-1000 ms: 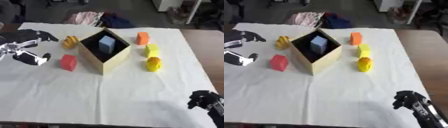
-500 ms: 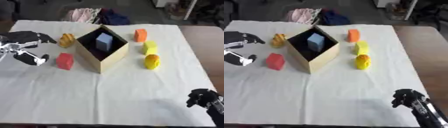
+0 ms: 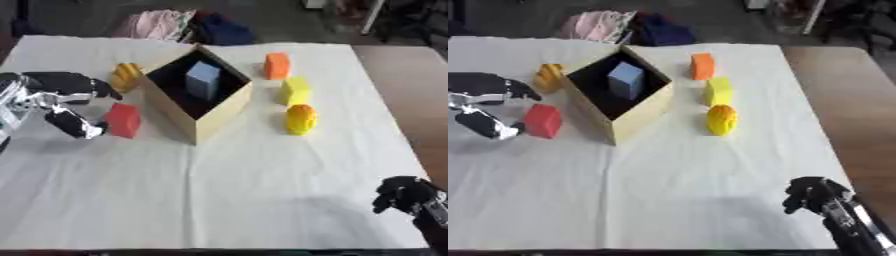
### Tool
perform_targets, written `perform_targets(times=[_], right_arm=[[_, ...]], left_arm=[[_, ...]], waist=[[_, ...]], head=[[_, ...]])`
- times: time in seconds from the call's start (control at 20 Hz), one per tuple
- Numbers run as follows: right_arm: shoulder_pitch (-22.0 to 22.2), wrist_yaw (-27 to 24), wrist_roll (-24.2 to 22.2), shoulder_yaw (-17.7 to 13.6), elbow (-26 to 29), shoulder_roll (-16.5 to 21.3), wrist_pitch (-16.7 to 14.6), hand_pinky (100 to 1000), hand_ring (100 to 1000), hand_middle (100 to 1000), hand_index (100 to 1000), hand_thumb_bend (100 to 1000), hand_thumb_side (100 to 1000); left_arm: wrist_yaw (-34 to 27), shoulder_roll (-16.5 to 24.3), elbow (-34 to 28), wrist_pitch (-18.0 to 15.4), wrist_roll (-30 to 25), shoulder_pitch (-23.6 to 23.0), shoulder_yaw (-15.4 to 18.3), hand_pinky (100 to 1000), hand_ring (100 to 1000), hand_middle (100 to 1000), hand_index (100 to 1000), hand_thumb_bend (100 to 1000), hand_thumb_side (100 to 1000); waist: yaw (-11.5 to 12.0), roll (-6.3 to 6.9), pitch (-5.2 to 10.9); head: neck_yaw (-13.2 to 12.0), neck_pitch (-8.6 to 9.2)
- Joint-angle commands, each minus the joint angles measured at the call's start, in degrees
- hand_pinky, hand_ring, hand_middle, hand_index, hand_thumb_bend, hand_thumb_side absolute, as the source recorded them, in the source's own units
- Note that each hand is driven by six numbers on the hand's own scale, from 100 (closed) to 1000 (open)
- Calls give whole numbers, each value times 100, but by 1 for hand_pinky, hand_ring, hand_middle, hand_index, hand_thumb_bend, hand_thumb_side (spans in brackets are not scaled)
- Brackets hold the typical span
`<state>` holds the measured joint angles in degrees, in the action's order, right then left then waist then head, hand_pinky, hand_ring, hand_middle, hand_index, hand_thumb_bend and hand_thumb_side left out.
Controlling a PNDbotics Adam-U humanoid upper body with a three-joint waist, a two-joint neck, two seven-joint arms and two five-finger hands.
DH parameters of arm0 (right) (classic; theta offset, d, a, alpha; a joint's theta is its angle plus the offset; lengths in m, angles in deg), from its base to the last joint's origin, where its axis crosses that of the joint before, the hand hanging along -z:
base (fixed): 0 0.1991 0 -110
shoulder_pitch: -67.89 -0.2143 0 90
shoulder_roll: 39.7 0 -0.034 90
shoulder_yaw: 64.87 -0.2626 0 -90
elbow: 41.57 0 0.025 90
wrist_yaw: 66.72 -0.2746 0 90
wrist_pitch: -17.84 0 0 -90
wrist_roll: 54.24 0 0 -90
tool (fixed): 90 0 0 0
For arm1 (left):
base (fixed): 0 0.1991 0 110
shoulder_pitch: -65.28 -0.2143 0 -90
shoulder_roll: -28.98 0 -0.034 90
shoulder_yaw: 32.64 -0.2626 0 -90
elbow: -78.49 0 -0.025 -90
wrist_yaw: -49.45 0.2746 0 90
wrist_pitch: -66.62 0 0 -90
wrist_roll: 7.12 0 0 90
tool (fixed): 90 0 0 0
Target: Pick up objects on the table and place them in the box.
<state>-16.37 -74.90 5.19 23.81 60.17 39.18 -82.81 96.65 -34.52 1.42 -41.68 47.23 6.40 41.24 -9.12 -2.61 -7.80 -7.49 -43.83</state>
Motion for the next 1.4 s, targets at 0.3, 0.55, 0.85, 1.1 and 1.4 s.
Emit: perform_targets(times=[0.3,0.55,0.85,1.1,1.4], right_arm=[[-28,-46,8,-3,76,115,-25,534,569,595,708,100,743],[-25,-49,-4,8,68,109,-25,535,569,595,708,100,744],[-28,-55,-13,13,65,99,-18,535,569,595,708,100,746],[-36,-50,2,3,65,94,-8,535,569,595,708,100,750],[-40,-40,18,-13,70,93,0,535,569,595,707,100,747]], left_arm=[[423,-27,63,89,594,142,-20,881,882,902,982,240,389],[679,-206,312,150,1106,182,-83,880,883,905,980,200,370],[838,-381,571,151,1351,227,-117,818,765,759,884,147,356],[657,-363,554,98,1412,183,-70,725,594,560,728,100,329],[-19,-42,-181,172,1277,122,148,677,515,469,648,100,291]], waist=[[-22,-72,-12],[-38,-81,-8],[-64,-84,-7],[-76,-71,-5],[-79,-48,8]], head=[[-16,-28],[-41,-28],[-59,-28],[-52,-28],[-59,-28]])
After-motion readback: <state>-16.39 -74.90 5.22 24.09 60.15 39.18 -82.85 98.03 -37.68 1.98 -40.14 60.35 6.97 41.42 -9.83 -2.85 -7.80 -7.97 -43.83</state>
